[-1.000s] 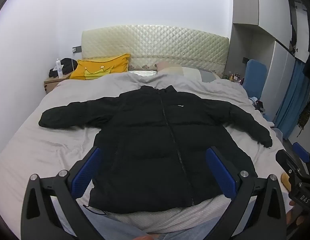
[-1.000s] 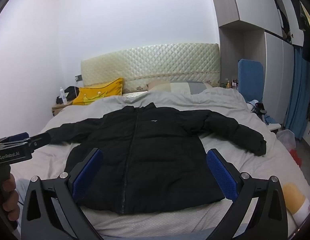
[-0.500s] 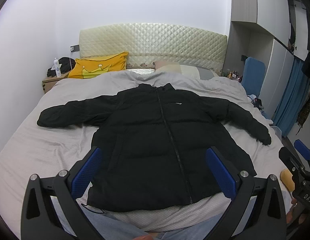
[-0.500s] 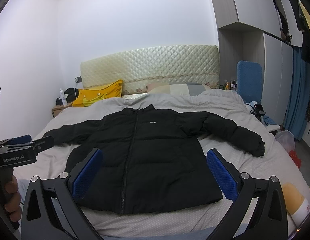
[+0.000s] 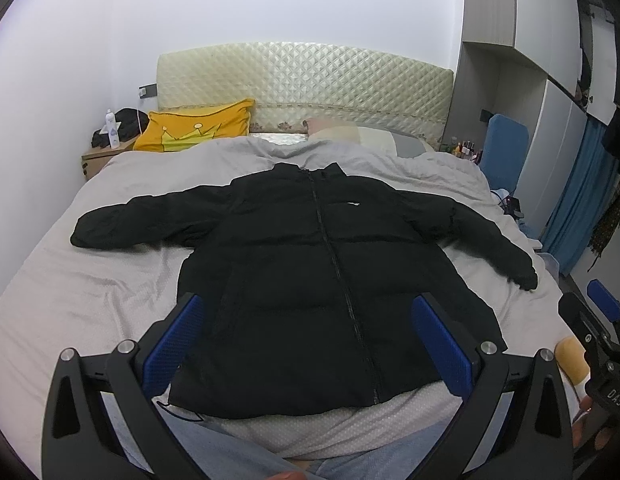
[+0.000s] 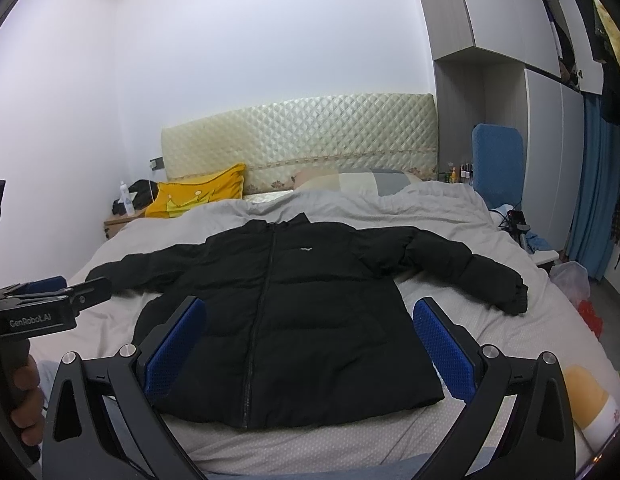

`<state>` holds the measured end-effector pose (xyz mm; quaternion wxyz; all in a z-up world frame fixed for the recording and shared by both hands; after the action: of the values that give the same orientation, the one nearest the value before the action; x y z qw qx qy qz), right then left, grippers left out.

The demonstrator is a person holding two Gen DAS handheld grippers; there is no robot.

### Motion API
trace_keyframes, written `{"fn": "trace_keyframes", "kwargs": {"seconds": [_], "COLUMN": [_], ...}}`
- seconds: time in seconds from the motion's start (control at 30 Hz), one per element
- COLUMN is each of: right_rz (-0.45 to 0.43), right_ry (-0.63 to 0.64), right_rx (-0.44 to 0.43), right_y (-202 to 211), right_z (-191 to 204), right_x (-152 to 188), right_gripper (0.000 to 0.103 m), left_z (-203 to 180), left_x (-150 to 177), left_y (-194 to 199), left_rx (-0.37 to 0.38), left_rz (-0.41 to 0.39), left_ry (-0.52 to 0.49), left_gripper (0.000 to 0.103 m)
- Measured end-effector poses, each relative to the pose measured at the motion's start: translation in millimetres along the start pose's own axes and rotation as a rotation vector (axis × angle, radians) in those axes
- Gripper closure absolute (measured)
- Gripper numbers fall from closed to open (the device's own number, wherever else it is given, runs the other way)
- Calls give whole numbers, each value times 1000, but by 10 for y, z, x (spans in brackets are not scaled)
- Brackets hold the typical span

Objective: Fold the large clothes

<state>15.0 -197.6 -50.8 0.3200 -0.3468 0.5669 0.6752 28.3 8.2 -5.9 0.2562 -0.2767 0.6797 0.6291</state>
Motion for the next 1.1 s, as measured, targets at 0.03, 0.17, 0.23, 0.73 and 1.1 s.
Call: {"fn": "trace_keyframes", "kwargs": {"seconds": [0.03, 0.17, 0.23, 0.73, 1.1], "right_rz": [1, 5, 6, 20, 28], "right_ry": [1, -5, -10, -12, -26], "right_rx": [0, 8, 2, 31, 29], "right_y": [0, 2, 5, -20, -61], "right_z": [2, -11, -13, -67, -116], "right_x": [0, 13, 11, -17, -16], "right_gripper": [0, 0, 0, 0, 0], "left_z": [7, -67, -85, -124, -148], "left_x": [-7, 107, 110, 131, 146], "left_y": [-8, -71, -69, -86, -95], "left_rx": [2, -17, -18, -1, 2], "left_rz": [2, 6, 6, 25, 23], "left_ry": [-6, -14, -16, -13, -16], "left_gripper": [0, 0, 0, 0, 0]}}
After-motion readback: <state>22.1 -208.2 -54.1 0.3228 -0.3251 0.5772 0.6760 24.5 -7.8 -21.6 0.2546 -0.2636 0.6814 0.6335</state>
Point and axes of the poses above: each gripper's, at about its wrist camera, not at the fingertips, and y roughly against the way its jaws point, z to its left, x to its underside, the point moved 3 cm from there along -y, roughly the way its jaws point, and after that the axes turned 8 degrees about z, right-handed, at the moved point
